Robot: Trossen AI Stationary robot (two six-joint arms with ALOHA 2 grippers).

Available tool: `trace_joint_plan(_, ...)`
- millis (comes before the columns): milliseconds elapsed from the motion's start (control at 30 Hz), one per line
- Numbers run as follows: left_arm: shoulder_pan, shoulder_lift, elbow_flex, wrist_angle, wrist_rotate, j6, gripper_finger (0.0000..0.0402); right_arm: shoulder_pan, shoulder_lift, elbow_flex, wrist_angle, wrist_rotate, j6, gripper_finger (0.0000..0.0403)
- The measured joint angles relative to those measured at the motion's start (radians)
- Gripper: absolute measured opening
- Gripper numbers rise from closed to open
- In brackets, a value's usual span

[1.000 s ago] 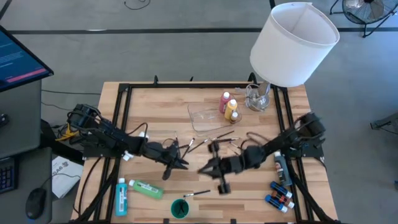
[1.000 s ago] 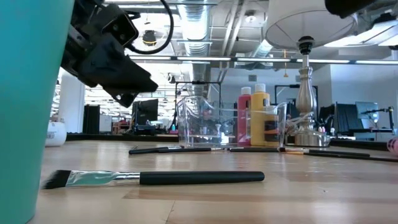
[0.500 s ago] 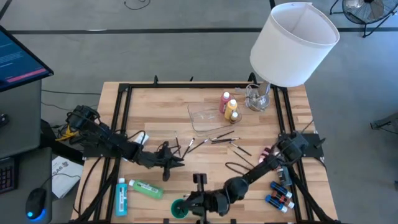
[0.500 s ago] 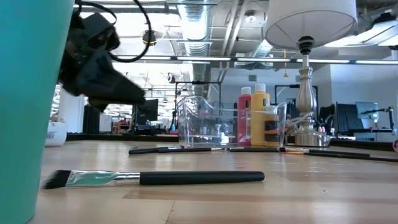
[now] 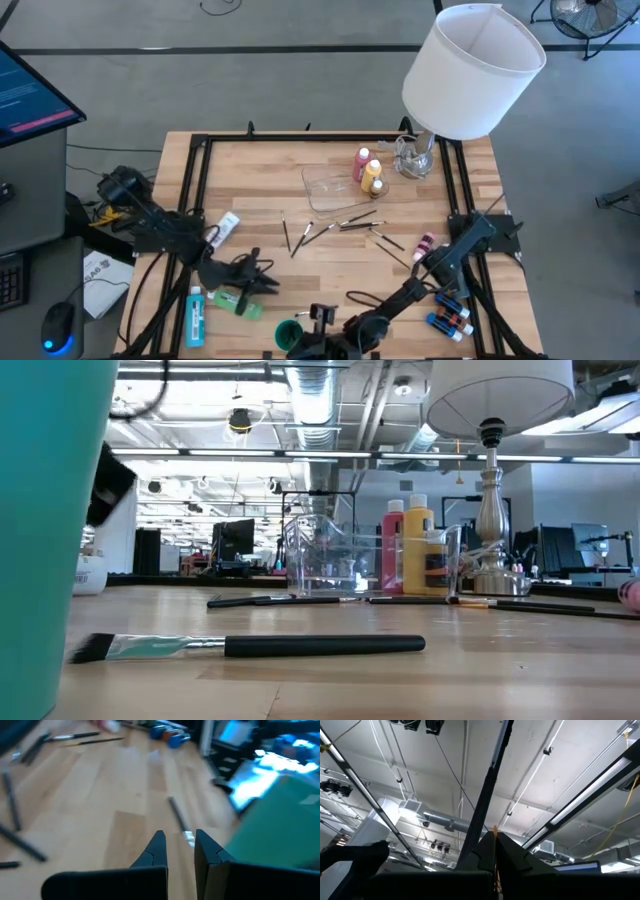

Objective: Pick & Place Paint Supplies
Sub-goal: Put the gold paintbrush into the green cup

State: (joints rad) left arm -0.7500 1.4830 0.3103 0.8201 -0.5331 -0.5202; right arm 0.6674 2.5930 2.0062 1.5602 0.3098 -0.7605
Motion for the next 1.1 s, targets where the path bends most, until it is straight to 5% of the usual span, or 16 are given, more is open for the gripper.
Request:
trace_joint_plan(267, -0.121, -0.117, 0.001, 0.0, -0.121, 0.102, 0.0001, -0.011, 0.048, 0.033, -0.002, 0.005, 0.005, 0.0)
trace_joint_plan(667, -0.296, -0.126, 0.001, -0.004, -0.328, 0.124, 0.0001, -0.039, 0.061, -0.048, 0.009, 0.003, 0.101, 0.0)
trace_joint_plan(1100, -0.3, -0.126, 0.001, -0.005, -0.349, 0.133, 0.0001, -0.046, 0.113, -0.05, 0.008, 0.04, 0.147, 0.0)
